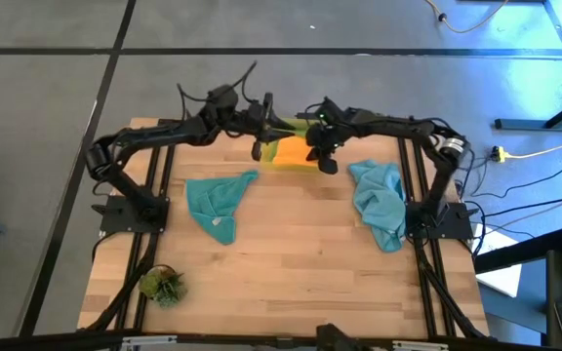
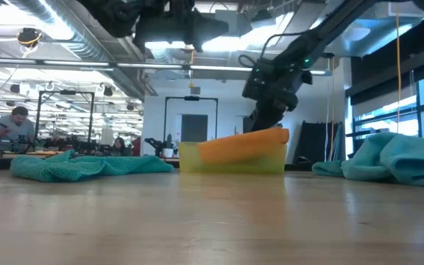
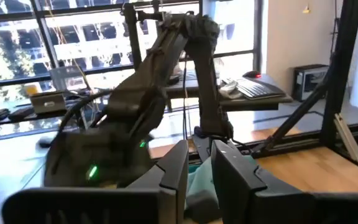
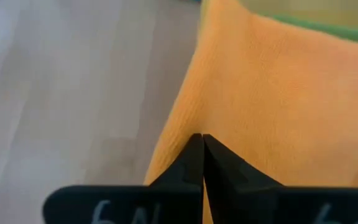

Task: Fold microfiber towels
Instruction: Put the orange microfiber cloth into the yellow bin, then fold the left blue microfiber cloth

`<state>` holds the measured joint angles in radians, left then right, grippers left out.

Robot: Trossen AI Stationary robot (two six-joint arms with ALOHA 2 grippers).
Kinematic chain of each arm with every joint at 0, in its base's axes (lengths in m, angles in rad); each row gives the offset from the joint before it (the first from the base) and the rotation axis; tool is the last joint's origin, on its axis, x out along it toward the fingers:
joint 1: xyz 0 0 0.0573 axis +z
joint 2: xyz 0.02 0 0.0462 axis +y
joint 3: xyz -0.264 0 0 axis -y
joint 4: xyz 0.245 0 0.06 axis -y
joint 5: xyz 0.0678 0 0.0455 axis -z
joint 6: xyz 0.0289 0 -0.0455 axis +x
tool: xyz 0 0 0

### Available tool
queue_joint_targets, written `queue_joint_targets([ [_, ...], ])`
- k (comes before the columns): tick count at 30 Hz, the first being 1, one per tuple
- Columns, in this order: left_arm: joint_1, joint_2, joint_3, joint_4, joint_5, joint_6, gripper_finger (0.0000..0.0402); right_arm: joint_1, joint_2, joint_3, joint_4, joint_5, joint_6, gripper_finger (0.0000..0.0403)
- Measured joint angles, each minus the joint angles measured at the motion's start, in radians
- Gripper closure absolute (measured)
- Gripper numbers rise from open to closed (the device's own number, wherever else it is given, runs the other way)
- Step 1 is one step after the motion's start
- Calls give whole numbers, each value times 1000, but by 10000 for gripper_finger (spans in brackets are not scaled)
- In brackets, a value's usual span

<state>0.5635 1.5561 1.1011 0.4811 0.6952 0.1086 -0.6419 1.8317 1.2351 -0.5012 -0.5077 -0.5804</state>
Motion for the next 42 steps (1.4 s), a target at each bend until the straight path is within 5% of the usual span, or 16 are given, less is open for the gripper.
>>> queue_joint_targets([
  [12,-93,-21,-1,-1,-64,-2,345,12,208,137,-47,152,-2,395],
  [21,-99,-77,-3,-18,-80,-74,350,12,148,221,-174,141,54,393],
  [26,-134,-213,-3,-179,-129,-34,351,12,40,237,-214,146,80,393],
  [32,-276,-386,-1,-501,-390,65,351,12,-176,176,-220,51,140,393],
  [37,-471,-419,-3,-720,-642,59,351,52,-424,-63,37,-48,289,393],
  [42,-675,-417,-111,-636,-852,19,351,152,-662,-379,341,55,430,393],
])
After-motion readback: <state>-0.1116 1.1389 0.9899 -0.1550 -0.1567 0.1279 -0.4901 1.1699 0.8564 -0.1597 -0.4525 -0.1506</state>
